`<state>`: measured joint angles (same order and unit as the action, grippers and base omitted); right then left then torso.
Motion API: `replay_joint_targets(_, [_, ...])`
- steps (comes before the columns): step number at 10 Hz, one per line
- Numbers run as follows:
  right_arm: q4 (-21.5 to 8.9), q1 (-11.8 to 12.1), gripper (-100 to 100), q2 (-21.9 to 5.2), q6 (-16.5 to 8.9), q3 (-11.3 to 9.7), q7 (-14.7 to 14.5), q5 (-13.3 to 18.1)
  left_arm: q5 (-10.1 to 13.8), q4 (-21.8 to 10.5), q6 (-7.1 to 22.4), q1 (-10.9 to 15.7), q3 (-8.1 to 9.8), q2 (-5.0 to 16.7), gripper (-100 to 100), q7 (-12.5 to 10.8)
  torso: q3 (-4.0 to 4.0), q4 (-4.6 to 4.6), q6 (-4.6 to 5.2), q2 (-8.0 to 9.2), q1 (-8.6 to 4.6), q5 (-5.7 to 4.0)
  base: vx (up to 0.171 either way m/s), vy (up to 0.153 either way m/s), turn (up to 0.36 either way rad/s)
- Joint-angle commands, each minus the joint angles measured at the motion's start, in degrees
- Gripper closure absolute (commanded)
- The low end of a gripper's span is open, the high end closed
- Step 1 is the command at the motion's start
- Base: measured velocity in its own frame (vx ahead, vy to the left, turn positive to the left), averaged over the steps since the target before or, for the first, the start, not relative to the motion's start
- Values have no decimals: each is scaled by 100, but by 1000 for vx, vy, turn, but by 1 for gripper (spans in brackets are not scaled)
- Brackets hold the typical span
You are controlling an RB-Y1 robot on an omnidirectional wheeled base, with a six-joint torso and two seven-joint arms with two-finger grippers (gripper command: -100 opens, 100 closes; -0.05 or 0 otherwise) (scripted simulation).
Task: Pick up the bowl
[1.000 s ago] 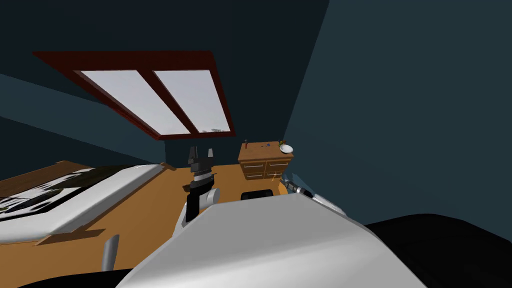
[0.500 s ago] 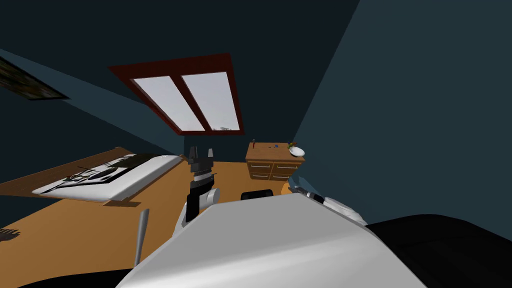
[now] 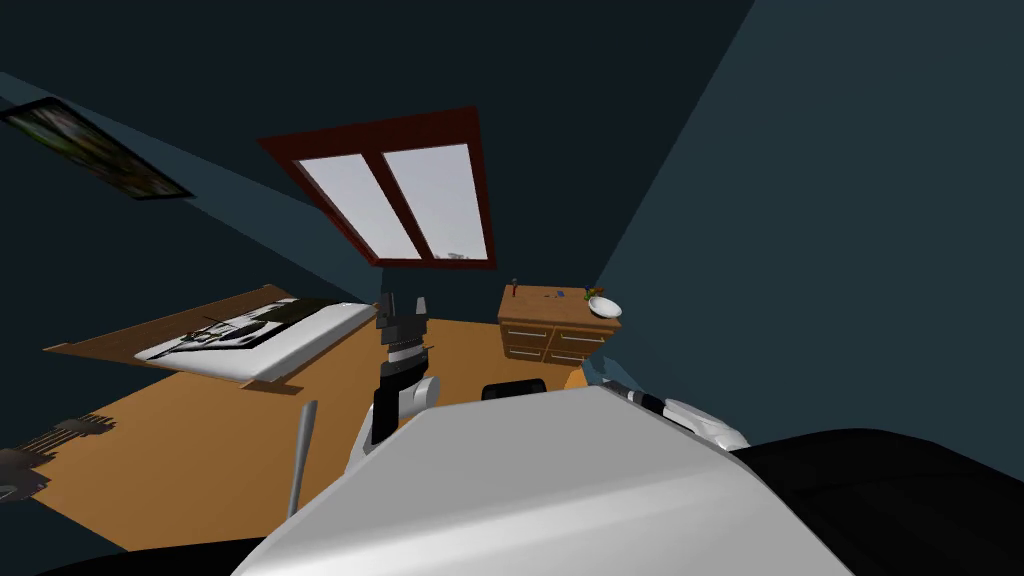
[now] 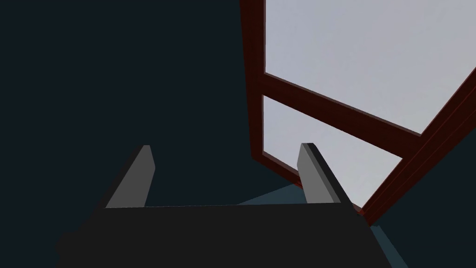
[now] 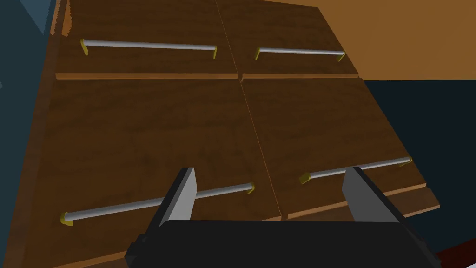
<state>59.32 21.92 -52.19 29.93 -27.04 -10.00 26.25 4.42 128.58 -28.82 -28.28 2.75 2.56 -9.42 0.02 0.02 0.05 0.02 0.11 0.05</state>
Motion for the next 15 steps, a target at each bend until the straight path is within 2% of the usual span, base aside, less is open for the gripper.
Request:
replay_joint_targets(1, [-286,-51,-100,-218,3,-125,-105,139,0,0,0,0,0,0,0,0,0,0,0,0,0,0,27,77,268])
replay_joint_targets(3, [-464,-51,-100,-218,3,-125,-105,139,0,0,0,0,0,0,0,0,-2,-1,1,-3,5,1,28,42,46])
replay_joint_targets(4, [-630,-84,-100,-430,4,-225,-174,249,0,0,0,0,1,0,0,0,0,0,3,1,-7,-1,23,43,256])
replay_joint_targets(5, [-815,-84,-100,-430,4,-225,-174,249,0,0,0,1,0,0,0,0,0,1,-6,-1,-3,-1,30,41,146])
replay_joint_targets(6, [-815,-84,-100,-430,4,-225,-174,249,0,0,0,0,0,0,0,0,-1,0,2,-1,-3,0,19,17,-18])
replay_joint_targets(7, [-965,-114,-100,-634,4,-320,-239,353,0,0,0,-1,1,0,0,0,2,1,4,4,-9,-3,29,46,202])
replay_joint_targets(8, [-1141,-114,-100,-634,4,-320,-239,353,0,0,0,0,0,0,0,0,0,1,-4,-1,-3,-1,25,44,159])
replay_joint_targets(9, [-1454,-140,-100,-793,1,-410,-299,450,0,0,0,0,0,0,0,0,0,0,0,0,-2,-1,31,56,236])
replay_joint_targets(10, [-1373,-140,-100,-831,1,-410,-299,450,0,0,0,0,0,0,0,0,-1,0,-2,-1,3,3,30,42,124])
replay_joint_targets(11, [-1454,-140,-100,-831,1,-410,-299,450,0,0,0,0,0,0,0,0,-1,0,1,-1,-1,-1,13,18,-2])
replay_joint_targets(13, [-1936,-186,-100,-1193,-13,-568,-402,617,0,0,0,0,0,0,0,0,2,1,-3,4,-5,0,31,45,280])
replay_joint_targets(14, [-2039,-186,-100,-1204,-13,-568,-402,617,0,0,0,0,0,0,0,0,-2,0,-4,-5,1,1,43,39,134])
replay_joint_targets(15, [-2296,-207,-100,-1379,-23,-635,-444,687,0,0,0,-1,1,0,0,0,-3,-1,2,-5,-1,0,49,42,208])
